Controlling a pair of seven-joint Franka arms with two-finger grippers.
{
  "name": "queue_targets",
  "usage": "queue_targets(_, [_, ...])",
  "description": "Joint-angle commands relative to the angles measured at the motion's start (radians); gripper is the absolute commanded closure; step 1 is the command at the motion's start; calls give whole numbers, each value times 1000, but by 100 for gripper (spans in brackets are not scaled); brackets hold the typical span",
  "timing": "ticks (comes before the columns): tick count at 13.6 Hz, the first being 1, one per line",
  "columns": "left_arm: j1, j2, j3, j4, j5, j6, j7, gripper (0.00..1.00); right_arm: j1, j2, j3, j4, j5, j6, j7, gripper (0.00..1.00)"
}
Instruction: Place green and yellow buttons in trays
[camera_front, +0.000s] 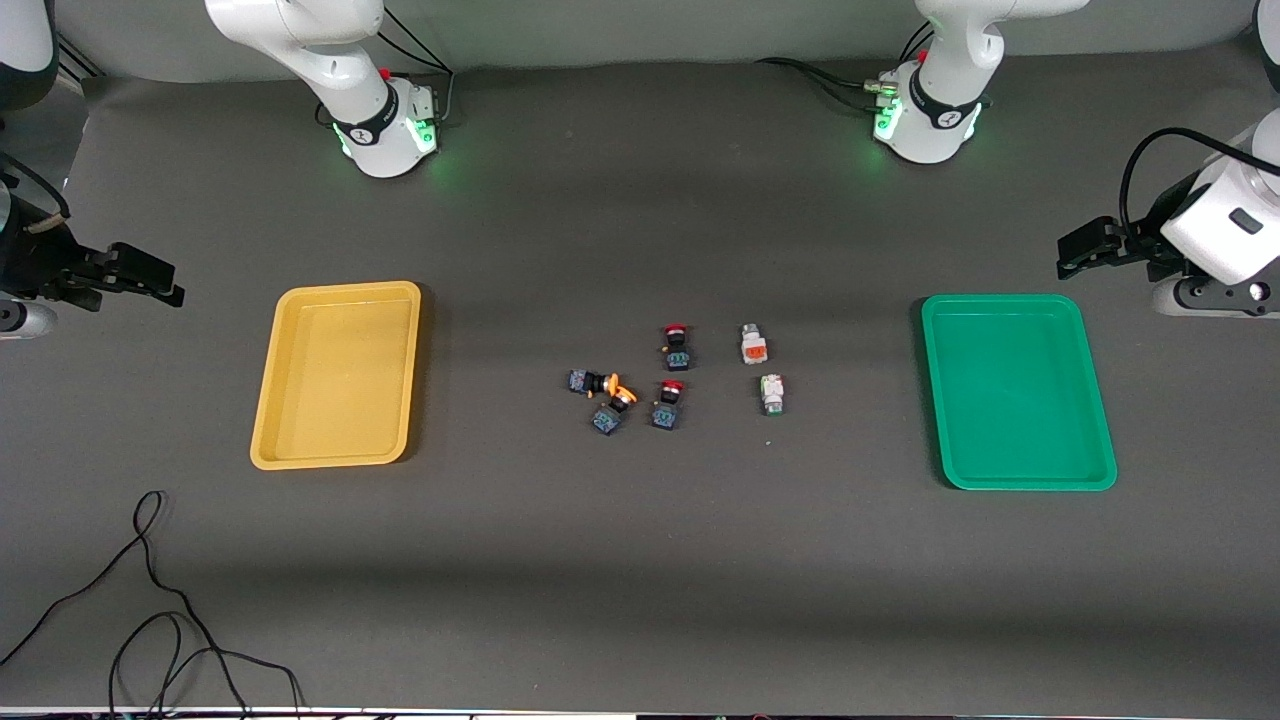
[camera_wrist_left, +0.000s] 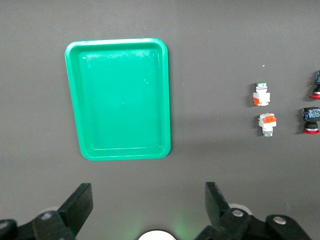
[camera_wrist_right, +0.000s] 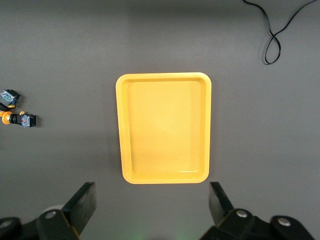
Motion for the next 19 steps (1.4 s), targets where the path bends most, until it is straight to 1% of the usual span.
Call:
queue_targets(1, [-14, -26, 11, -22, 10, -4, 17, 0, 5, 7, -8, 19, 14, -28, 20, 0])
queue_targets(2, [-14, -26, 11, -20, 10, -4, 17, 0, 8, 6, -21, 15, 12, -34, 4, 0])
queue_targets(3, [-14, -26, 11, -20, 10, -4, 17, 0, 11, 16, -21, 40, 9, -34, 2, 0])
queue_targets(5, [-14, -26, 11, -20, 10, -3, 17, 0, 11, 27, -22, 53, 12, -34, 3, 0])
queue_targets(15, [-29, -22, 11, -23, 10, 0, 17, 0, 15, 27, -21, 51, 11, -34, 13, 0])
queue_targets(17, [-55, -11, 11, -26, 10, 14, -1, 0, 12, 27, -22, 51, 11, -53, 13, 0])
queue_targets(19, [-81, -5, 11, -57, 9, 38, -20, 0, 12, 27, -22, 51, 11, -61, 11, 0])
